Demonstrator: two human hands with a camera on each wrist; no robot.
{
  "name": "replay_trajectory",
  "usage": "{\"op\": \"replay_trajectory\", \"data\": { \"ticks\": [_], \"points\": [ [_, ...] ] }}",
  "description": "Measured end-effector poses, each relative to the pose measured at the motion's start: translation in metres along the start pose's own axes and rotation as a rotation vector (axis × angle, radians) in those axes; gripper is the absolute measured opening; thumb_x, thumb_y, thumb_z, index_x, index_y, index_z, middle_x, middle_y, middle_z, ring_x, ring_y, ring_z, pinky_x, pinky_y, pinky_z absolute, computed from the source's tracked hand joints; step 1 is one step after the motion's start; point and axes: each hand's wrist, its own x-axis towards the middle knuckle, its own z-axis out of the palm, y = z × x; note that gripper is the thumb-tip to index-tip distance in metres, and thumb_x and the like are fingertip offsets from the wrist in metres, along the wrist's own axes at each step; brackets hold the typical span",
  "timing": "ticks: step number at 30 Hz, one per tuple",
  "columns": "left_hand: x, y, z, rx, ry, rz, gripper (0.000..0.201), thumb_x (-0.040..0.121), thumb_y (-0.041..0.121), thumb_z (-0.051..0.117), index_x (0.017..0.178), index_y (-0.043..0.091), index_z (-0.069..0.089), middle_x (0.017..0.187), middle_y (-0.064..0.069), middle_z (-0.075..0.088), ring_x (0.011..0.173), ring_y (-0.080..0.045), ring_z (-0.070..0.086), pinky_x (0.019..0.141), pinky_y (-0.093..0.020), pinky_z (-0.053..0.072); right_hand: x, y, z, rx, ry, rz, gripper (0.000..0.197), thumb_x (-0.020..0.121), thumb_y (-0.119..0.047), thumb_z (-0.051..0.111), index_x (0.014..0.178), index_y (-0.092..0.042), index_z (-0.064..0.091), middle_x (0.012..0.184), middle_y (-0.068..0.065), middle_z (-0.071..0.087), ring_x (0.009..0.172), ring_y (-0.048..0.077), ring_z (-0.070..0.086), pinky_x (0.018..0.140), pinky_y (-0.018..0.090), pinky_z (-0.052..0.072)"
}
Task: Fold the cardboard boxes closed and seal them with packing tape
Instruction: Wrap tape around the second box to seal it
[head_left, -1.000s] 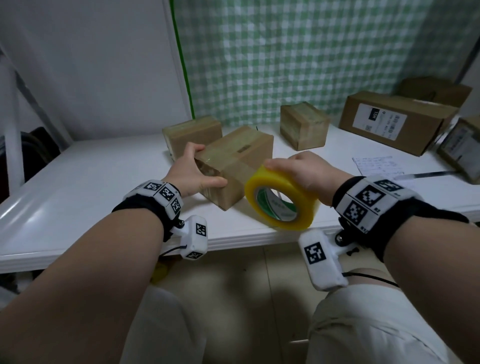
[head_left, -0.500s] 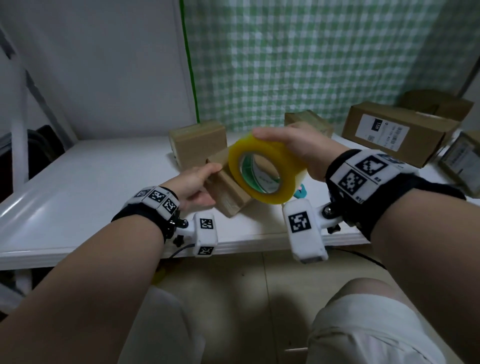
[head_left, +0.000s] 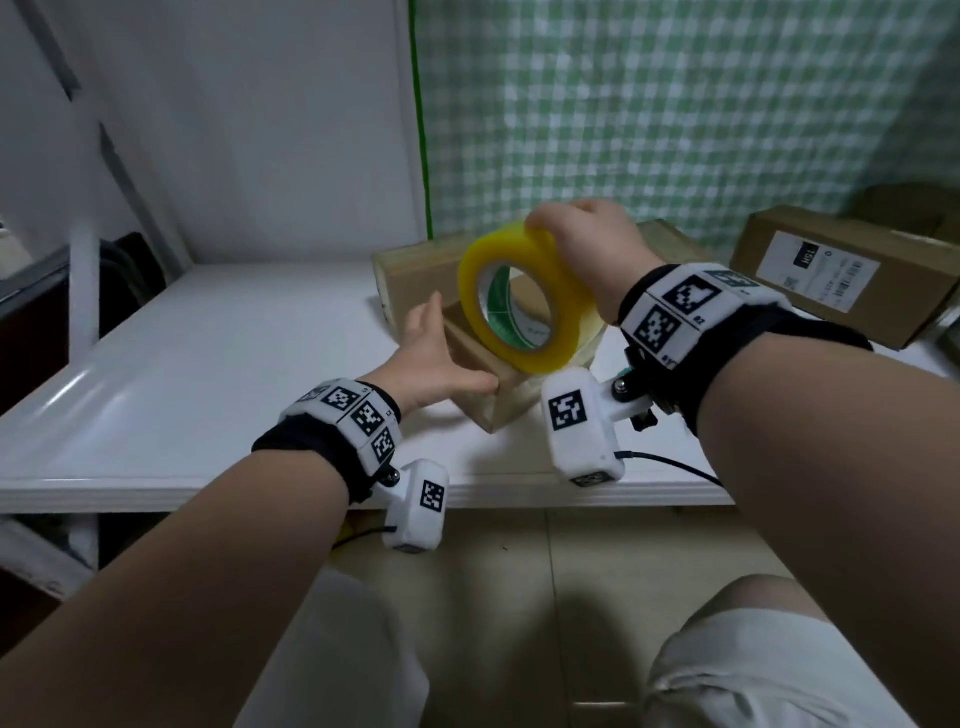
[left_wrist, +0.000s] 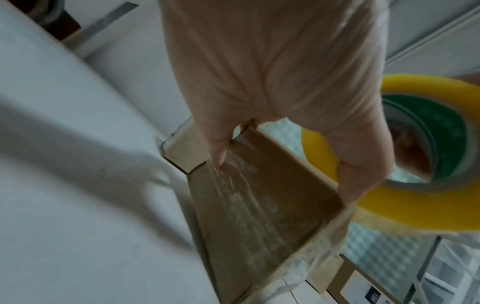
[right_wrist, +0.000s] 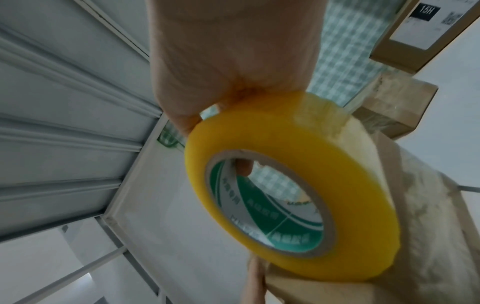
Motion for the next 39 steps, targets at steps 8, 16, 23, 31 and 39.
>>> {"op": "replay_trajectory", "data": {
  "ticks": [8, 16, 23, 31, 39],
  "points": [
    [0.003, -0.006, 0.002, -0.032, -0.050, 0.010, 0.151, 0.045, 0.053, 0.088, 0.150, 0.021, -0.015, 0.157, 0.002, -0.007, 0.145, -0.019, 0.006, 0.118, -0.039, 0.015, 0.012, 0.004, 0.005, 0.041, -0.078, 0.020, 0.041, 0.072, -0.052, 0.073, 0.080, -0.012, 0.067, 0.080, 0.005, 0.070, 0.074, 0.021, 0.067, 0.074, 0.035, 0.057],
    [0.012, -0.011, 0.011, 0.050, 0.125, 0.041, 0.132, 0.050, 0.049, 0.088, 0.149, 0.019, 0.007, 0.150, -0.006, 0.018, 0.139, -0.019, 0.022, 0.114, -0.033, 0.024, 0.011, 0.009, 0.011, 0.095, -0.186, 0.147, 0.091, 0.052, -0.073, 0.067, 0.119, -0.012, 0.062, 0.107, 0.009, 0.069, 0.094, 0.028, 0.068, 0.087, 0.044, 0.055],
    [0.013, -0.006, 0.006, 0.125, 0.089, 0.074, 0.123, 0.050, 0.047, 0.089, 0.145, 0.020, 0.015, 0.142, -0.004, 0.026, 0.130, -0.018, 0.031, 0.108, -0.027, 0.028, 0.000, 0.009, 0.004, 0.096, -0.165, 0.164, 0.083, 0.065, -0.062, 0.068, 0.128, -0.010, 0.054, 0.114, 0.010, 0.065, 0.097, 0.029, 0.065, 0.089, 0.045, 0.053],
    [0.013, -0.001, 0.004, 0.156, 0.087, 0.049, 0.112, 0.053, 0.043, 0.088, 0.142, 0.021, 0.022, 0.143, -0.006, 0.028, 0.129, -0.022, 0.035, 0.105, -0.032, 0.033, -0.020, 0.026, -0.026, -0.059, -0.193, 0.191, 0.052, 0.077, -0.049, 0.070, 0.110, -0.009, 0.066, 0.101, 0.010, 0.069, 0.085, 0.025, 0.067, 0.066, 0.029, 0.053],
    [0.014, 0.003, 0.001, 0.209, 0.065, 0.028, 0.112, 0.051, 0.041, 0.088, 0.141, 0.021, 0.024, 0.136, -0.007, 0.034, 0.124, -0.023, 0.039, 0.101, -0.031, 0.035, -0.036, 0.058, -0.028, -0.043, -0.225, 0.242, 0.061, 0.062, -0.058, 0.070, 0.099, -0.008, 0.068, 0.092, 0.014, 0.070, 0.082, 0.032, 0.068, 0.082, 0.047, 0.057]
  ]
}}
